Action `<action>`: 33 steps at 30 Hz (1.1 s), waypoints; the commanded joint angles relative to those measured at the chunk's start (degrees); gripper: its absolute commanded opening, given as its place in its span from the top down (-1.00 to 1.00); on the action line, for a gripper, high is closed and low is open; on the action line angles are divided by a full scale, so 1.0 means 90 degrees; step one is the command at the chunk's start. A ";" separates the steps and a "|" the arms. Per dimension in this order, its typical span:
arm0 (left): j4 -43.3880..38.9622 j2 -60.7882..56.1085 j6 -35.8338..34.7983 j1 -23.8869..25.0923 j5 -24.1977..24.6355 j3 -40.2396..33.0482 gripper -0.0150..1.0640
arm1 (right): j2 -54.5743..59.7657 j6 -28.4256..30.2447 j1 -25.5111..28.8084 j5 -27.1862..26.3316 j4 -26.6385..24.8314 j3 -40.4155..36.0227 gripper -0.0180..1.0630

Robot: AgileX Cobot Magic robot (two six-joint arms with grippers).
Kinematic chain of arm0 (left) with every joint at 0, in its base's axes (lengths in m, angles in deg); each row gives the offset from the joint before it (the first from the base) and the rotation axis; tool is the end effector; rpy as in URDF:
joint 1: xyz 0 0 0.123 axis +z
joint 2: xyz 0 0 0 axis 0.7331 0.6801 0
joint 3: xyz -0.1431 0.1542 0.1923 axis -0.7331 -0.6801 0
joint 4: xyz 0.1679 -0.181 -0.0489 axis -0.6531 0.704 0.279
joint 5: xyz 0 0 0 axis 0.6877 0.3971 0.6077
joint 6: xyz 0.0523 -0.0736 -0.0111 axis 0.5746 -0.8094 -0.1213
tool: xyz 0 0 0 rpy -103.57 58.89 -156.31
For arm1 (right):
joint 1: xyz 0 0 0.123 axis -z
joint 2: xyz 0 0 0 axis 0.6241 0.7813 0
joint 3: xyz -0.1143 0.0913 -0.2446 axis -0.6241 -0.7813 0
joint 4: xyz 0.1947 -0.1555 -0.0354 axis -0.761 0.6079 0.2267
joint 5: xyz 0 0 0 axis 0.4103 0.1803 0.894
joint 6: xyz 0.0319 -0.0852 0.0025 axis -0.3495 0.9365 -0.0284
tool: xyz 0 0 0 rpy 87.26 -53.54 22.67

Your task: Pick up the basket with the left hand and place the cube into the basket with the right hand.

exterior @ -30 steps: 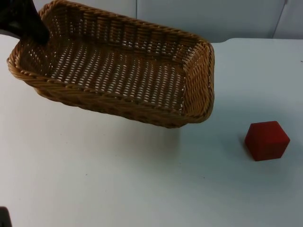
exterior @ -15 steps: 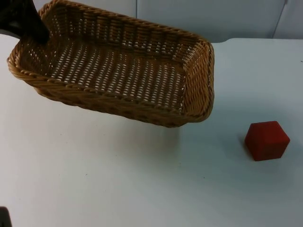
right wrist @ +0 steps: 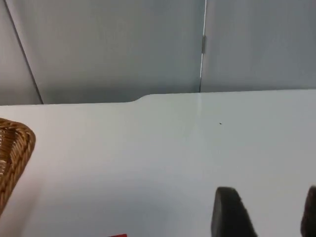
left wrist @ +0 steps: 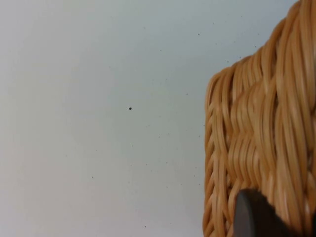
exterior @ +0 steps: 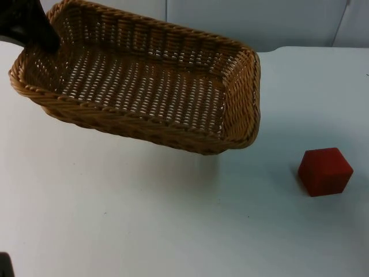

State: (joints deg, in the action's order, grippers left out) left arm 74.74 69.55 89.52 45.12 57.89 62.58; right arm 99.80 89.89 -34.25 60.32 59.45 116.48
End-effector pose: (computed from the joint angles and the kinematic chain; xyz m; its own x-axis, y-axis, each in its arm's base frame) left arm 0.3811 -0.0516 0.2349 -0.9092 -0.0458 -0.4138 0.1417 0.9005 -0.4112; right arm 0.1166 -0.0039 0.3114 -0.3831 -0.0286 -0.9233 0.0031 0.9995 -0.0322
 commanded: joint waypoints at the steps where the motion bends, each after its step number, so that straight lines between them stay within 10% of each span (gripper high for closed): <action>1: 0.0227 -0.0116 -0.0022 -0.0005 -0.0051 0.0009 0.97 | 0.0403 0.0225 -0.0020 -0.0250 0.0118 0.0117 0.10; 18: 0.0227 -0.0116 -0.0022 -0.0005 -0.0063 0.0009 0.97 | 0.5515 -0.0644 -0.1214 0.0951 -0.0246 0.2109 -0.41; 33: 0.0227 -0.0116 -0.0022 -0.0005 -0.0075 0.0009 0.97 | 0.7482 -0.0866 -0.2148 -0.0115 -0.0058 0.2109 -0.41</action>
State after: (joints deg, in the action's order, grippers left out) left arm 74.74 69.55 89.62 45.12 57.75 62.58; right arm 165.84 82.14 -52.67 61.94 57.80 134.97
